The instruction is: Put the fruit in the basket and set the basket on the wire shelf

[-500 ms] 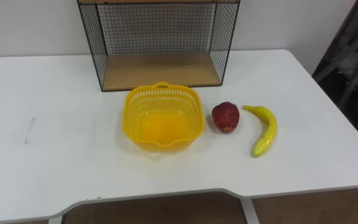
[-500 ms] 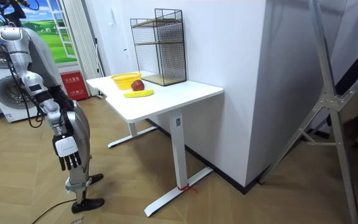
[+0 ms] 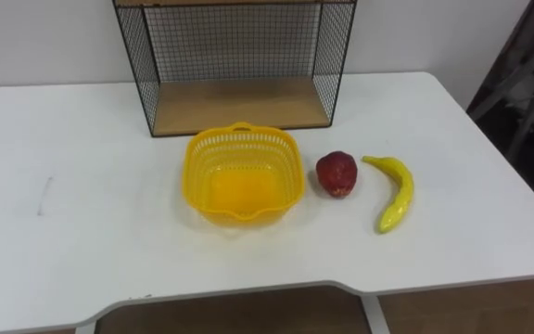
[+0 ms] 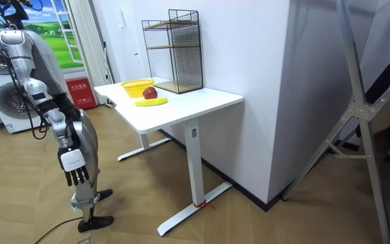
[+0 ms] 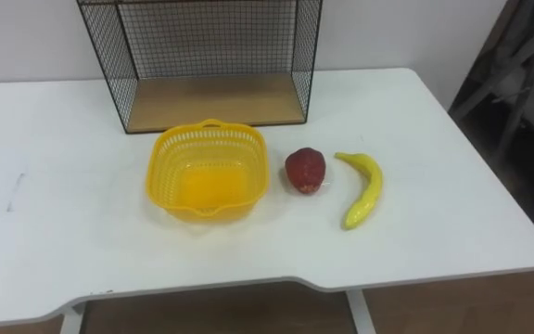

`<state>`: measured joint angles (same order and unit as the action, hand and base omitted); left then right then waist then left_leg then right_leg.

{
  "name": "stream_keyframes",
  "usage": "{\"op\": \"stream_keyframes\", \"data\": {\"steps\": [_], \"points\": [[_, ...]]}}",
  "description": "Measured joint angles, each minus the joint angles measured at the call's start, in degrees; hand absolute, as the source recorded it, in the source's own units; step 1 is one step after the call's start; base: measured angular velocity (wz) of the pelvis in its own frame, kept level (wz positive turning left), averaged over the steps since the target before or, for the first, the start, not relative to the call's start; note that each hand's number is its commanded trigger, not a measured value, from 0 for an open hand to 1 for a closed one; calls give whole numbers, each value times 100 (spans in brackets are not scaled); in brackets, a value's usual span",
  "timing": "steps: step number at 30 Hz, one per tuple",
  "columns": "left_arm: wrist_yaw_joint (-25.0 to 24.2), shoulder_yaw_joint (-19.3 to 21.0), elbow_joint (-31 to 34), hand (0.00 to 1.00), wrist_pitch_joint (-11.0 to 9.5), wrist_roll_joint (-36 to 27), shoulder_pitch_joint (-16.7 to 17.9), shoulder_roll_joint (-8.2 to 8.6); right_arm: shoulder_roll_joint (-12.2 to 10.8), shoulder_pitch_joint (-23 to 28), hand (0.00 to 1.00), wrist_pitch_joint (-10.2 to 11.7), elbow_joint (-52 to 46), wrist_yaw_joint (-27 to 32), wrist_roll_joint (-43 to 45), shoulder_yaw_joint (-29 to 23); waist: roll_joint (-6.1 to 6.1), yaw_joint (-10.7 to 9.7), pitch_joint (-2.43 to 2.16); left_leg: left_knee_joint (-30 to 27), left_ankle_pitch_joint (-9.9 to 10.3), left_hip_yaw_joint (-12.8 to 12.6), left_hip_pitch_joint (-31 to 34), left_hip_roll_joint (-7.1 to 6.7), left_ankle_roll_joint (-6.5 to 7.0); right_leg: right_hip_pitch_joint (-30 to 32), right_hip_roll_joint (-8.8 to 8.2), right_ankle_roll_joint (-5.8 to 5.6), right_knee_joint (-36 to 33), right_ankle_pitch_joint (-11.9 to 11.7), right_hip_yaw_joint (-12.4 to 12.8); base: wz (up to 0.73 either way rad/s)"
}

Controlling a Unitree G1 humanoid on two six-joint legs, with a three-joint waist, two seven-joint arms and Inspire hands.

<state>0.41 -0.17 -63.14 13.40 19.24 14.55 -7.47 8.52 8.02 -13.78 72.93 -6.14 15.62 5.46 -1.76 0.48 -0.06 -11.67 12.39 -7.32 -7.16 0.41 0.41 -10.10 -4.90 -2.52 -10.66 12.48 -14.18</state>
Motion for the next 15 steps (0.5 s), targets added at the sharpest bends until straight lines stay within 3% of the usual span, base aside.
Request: {"op": "stream_keyframes", "data": {"steps": [15], "points": [[0,19,-2,0,-14,-15,80,0,10,-31,0,171,4,16,-236,-64,-1,-5,6,3,3,-3,0,-9,4,-3,-19,-4,-11,11,-36,0]]}}
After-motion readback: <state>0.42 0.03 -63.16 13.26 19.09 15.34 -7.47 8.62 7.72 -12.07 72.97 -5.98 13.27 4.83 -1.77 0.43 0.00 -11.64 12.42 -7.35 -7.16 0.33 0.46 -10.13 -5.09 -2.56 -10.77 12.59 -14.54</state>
